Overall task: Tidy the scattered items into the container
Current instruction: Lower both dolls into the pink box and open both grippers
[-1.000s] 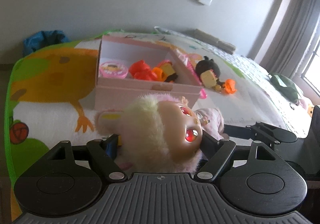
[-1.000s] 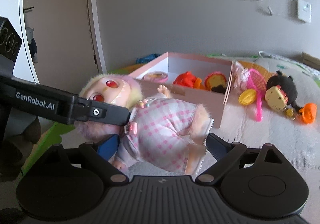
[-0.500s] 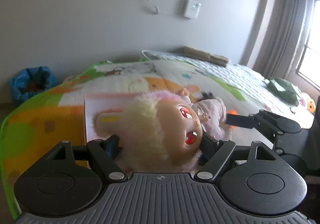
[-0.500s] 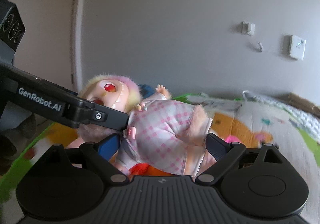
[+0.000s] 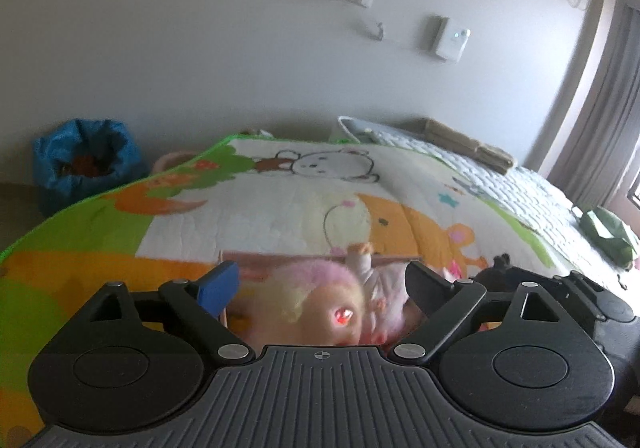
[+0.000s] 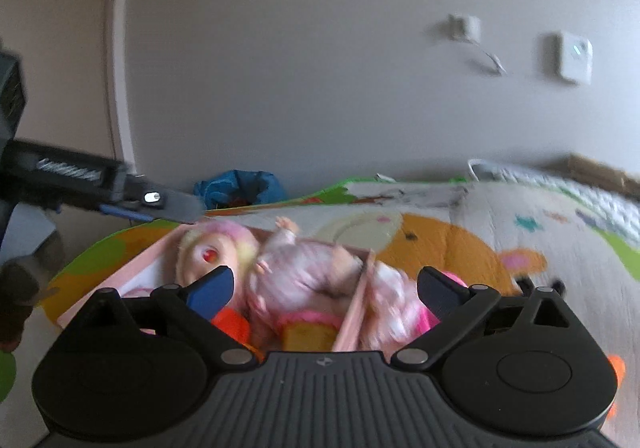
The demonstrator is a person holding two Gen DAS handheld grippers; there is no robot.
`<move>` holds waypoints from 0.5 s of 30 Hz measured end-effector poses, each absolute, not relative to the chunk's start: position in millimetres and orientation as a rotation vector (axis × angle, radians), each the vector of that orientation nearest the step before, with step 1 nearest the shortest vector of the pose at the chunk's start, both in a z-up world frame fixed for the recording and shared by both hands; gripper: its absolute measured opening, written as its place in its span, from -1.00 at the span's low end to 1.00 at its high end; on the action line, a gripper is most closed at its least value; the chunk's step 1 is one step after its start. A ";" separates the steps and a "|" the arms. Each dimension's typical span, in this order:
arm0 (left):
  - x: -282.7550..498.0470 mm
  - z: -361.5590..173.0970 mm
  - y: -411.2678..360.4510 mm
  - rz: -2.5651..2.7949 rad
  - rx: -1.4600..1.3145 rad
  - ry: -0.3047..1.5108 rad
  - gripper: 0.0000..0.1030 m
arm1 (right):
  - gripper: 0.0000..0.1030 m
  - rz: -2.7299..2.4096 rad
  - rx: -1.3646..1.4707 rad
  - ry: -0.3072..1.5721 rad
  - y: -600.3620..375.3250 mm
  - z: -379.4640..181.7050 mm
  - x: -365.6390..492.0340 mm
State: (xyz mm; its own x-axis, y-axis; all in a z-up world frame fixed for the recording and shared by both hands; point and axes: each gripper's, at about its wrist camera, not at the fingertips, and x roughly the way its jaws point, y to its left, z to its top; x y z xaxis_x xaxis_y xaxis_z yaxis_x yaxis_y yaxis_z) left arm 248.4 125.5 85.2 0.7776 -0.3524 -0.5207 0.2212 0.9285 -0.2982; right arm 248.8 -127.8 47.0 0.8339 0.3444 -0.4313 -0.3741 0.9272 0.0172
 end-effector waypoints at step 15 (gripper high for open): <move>126.6 77.2 32.3 -0.383 0.033 0.437 0.93 | 0.91 0.243 -0.026 0.498 -210.4 30.4 209.0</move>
State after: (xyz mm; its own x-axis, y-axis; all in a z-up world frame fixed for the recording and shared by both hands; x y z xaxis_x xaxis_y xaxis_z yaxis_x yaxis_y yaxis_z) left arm 126.6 32.3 77.2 0.8358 -0.3553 -0.4185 0.3691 0.9280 -0.0507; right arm 209.0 -210.4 30.4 0.8505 0.2245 -0.4757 -0.2370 0.9709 0.0345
